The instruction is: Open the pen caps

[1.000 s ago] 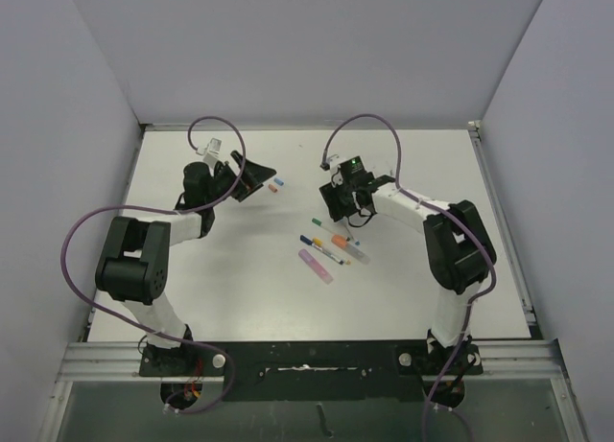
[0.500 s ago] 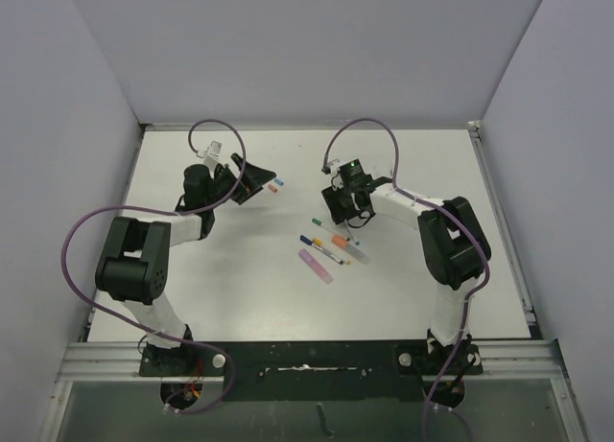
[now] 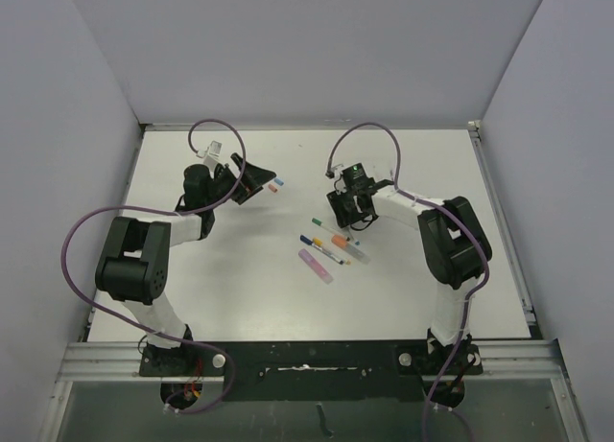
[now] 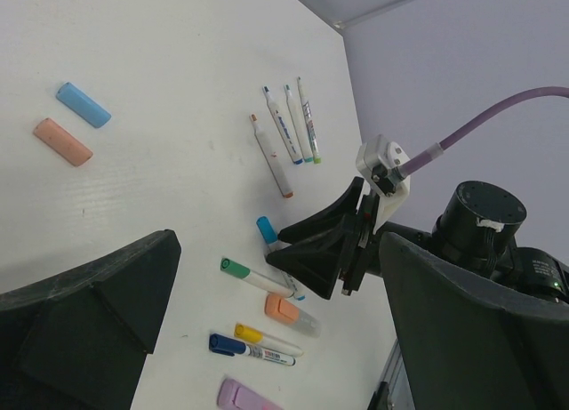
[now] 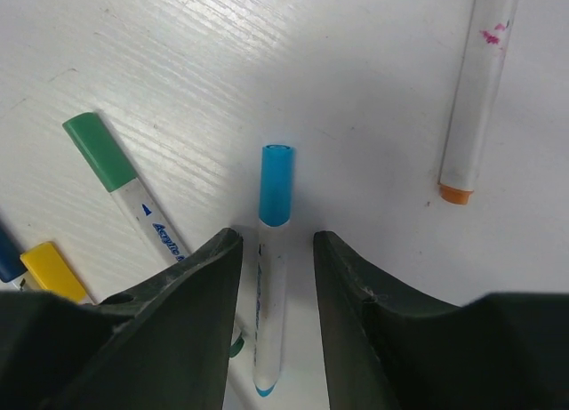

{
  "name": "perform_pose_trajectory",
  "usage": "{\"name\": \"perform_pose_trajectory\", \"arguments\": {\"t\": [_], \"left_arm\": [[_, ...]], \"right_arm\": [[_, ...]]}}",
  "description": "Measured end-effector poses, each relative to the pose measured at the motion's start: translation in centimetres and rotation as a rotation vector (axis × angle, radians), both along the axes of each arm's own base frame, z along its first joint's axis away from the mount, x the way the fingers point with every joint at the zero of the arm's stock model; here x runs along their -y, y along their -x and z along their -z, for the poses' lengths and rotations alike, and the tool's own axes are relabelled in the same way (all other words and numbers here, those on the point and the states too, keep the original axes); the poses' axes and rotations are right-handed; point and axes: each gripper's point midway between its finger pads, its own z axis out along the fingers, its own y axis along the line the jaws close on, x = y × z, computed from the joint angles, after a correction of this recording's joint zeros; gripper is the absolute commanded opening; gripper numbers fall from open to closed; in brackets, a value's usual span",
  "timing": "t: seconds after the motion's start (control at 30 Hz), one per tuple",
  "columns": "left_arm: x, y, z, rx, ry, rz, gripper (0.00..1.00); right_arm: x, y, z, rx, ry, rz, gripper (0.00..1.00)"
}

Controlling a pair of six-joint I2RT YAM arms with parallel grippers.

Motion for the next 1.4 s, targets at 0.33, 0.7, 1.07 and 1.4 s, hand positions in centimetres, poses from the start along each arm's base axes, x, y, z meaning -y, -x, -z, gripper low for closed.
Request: {"name": "perform_pose_trajectory", "arguments": {"t": [0.33,0.7,1.07,1.4], "left_arm": [[0.1,0.1,0.0,0.0,-0.001,0.003,0.98],[3.1,1.5,1.5,-0.078,-0.037,0.041,0.98],[7.2,1.6,-1.0,-0.045,-0.024,0.103,0.98],[9.0,1.8,0.9,-0.09,-0.029,0.134,0.91]], "right_arm": [[0.5,-0.2,0.1,0.002,0.008,0.014,0.06],[-0.1,-1.7,-1.5,0.059,-0.009,-0.025,0.0],[-5.2,-3.6,-10.2,0.241,-0.278,-0.136,0.0],[-8.6,-2.1,-11.4,0.227,-0.389,-0.223,0.0]]}}
